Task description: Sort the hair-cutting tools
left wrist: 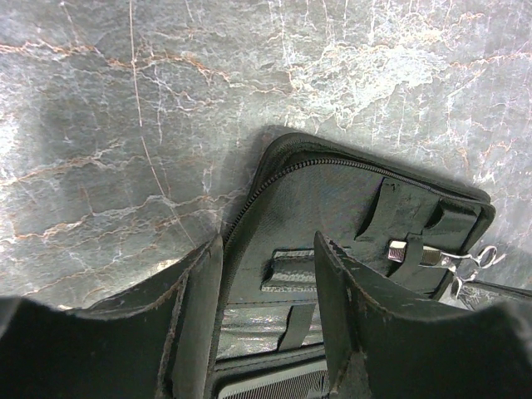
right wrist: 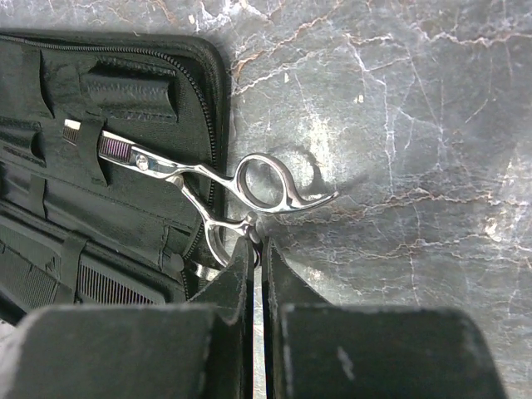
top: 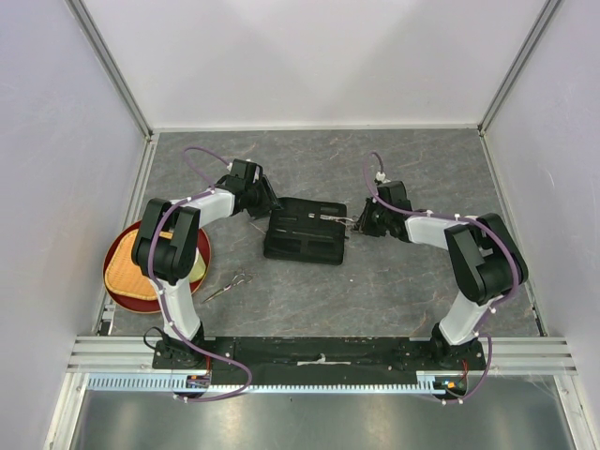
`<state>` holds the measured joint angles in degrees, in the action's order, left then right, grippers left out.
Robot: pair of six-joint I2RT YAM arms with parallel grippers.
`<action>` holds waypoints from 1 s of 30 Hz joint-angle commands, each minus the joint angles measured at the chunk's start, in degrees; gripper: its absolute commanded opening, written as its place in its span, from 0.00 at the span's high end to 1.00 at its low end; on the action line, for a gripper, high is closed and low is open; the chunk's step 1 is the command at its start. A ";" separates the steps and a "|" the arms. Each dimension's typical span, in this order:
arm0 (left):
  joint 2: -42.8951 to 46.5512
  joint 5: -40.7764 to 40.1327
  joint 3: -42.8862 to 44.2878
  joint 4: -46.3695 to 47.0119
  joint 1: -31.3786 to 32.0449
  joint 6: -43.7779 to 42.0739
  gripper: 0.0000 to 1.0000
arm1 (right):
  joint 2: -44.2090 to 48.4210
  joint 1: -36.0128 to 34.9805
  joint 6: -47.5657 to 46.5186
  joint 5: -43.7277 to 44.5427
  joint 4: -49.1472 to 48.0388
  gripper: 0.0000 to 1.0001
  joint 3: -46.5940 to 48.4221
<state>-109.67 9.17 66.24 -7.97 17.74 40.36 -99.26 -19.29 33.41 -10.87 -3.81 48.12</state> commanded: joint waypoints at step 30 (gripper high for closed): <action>-3.54 2.78 -1.64 -2.32 0.63 -0.28 0.46 | -2.16 -6.99 -6.26 -4.33 -5.40 1.00 3.65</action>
<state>-110.15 10.46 66.46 -7.33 17.72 40.40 -100.38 -24.08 23.07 -13.78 -2.98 51.16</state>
